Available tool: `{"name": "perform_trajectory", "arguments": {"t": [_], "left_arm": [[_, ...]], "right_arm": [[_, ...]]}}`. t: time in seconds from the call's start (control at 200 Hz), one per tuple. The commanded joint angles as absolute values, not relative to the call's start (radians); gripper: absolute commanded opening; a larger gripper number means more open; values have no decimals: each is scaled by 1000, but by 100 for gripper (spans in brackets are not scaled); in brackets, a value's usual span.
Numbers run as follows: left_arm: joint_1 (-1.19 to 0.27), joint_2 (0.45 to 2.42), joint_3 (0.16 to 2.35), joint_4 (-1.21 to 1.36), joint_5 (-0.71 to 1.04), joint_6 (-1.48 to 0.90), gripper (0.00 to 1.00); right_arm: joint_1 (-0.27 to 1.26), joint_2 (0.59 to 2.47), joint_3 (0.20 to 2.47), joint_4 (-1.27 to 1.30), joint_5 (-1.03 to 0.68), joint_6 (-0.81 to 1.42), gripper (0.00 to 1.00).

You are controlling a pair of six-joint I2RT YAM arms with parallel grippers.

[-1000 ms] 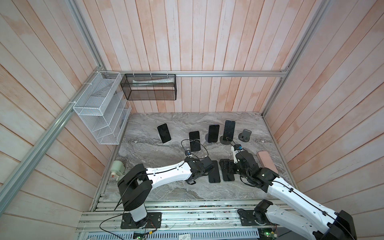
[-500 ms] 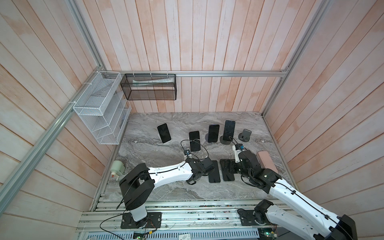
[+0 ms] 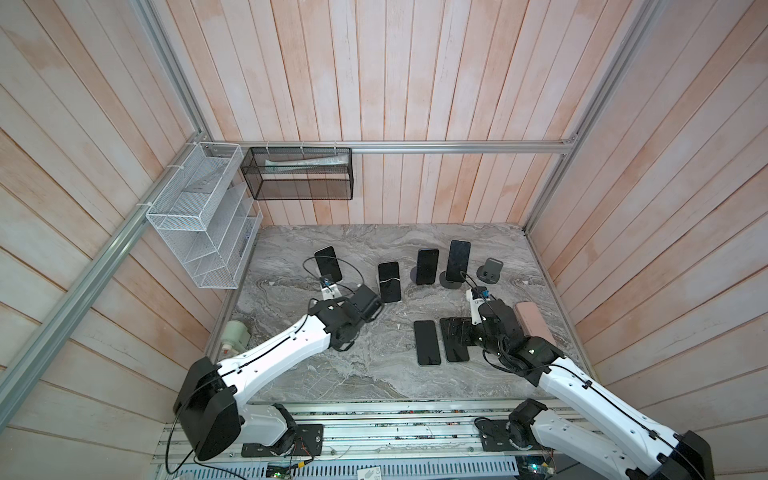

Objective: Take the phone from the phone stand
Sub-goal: 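Move the right gripper to the pink-edged phone while the left gripper swings away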

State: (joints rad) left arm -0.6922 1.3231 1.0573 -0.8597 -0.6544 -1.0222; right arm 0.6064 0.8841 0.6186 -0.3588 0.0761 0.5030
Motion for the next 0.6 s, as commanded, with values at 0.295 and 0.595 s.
{"name": "perform_trajectory", "arguments": {"t": [0.295, 0.595], "left_arm": [[-114, 1463, 1084, -448, -419, -614, 60], [-3, 1749, 1279, -366, -392, -529, 59]], "right_arm": [[594, 910, 646, -332, 79, 514, 92], [588, 1085, 758, -239, 80, 498, 91]]}}
